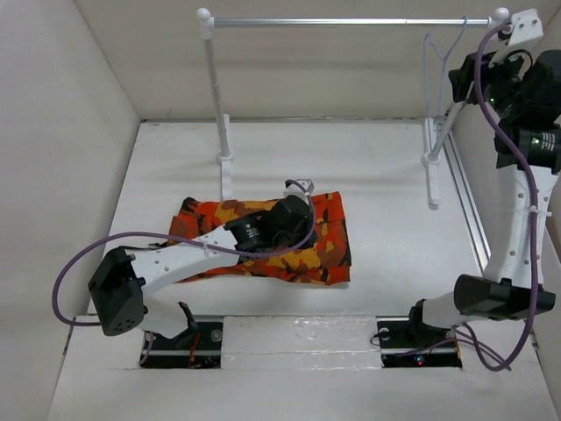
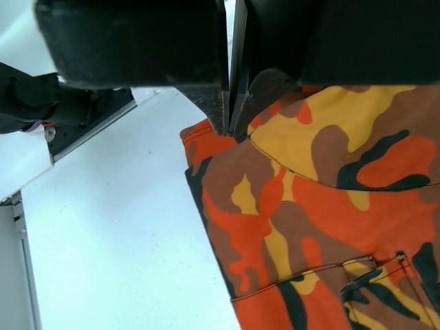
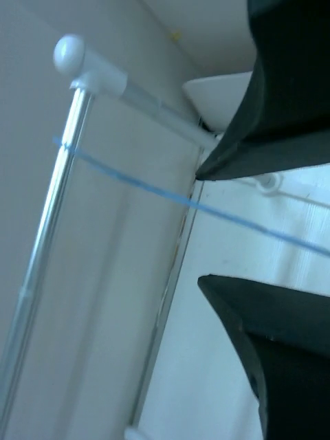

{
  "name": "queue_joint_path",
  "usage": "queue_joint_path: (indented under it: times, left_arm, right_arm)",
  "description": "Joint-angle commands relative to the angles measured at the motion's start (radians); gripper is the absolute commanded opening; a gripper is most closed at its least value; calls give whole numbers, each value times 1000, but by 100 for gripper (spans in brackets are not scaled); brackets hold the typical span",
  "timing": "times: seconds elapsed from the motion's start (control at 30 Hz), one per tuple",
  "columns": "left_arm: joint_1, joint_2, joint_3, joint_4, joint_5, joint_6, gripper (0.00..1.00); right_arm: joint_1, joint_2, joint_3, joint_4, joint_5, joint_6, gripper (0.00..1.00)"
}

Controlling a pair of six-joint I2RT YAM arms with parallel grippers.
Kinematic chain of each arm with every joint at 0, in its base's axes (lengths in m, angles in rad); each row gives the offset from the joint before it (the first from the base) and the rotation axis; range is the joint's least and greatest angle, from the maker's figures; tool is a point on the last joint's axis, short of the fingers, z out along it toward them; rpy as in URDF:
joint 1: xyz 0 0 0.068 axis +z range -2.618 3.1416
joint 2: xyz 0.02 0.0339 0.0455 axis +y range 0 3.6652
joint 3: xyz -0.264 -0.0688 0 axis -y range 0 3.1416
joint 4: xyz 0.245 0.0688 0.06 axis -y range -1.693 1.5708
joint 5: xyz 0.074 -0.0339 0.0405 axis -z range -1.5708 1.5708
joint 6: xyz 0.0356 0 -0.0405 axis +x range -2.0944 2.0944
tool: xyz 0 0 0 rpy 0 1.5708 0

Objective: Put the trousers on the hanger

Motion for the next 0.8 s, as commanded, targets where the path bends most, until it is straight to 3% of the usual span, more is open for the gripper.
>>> queue_joint_path:
  times: [0.0,0.03,0.13,0.2,0.3,0.4,0.43,0.5,0.53,0.6,0.63,0.77]
  left_arm:
    - [-12,-20,30,15,-57,13,0]
    - [-12,-29,19,36,-40,13,0]
    - [-12,-37,-30,76,-20,10,1]
    - [-12,-34,-41,78,-17,12,5]
    - [-12,-11,-42,68,-15,12,8]
    - [-12,-3,-45,81,0,9,10]
    - [-12,-5,-48,93,3,7,10]
    - [-12,-5,-42,93,5,9,11]
    - [-12,-3,-35,87,-1,9,13]
    - [-12,-8,-16,87,0,12,18]
    - [-12,-5,-9,88,2,13,22]
    - [-12,21,88,70,31,41,36]
  right_arm:
    - [-54,82,24,-124,66,-23,66]
    - [-67,117,24,-127,37,-31,72]
    - [-54,168,47,-159,-26,-49,76]
    - [-40,203,62,-176,-54,-55,77]
    - [-15,196,19,-133,79,-51,76]
    - [-26,214,-9,-100,83,-25,69]
    - [-26,217,-12,-93,86,-23,53]
    - [-6,203,-42,-81,148,-23,36]
    - [-6,190,-61,-69,161,-22,18]
    - [5,141,-102,-5,175,-22,11]
    - [14,127,-117,11,182,-20,0]
    - [14,81,-118,60,190,-14,0]
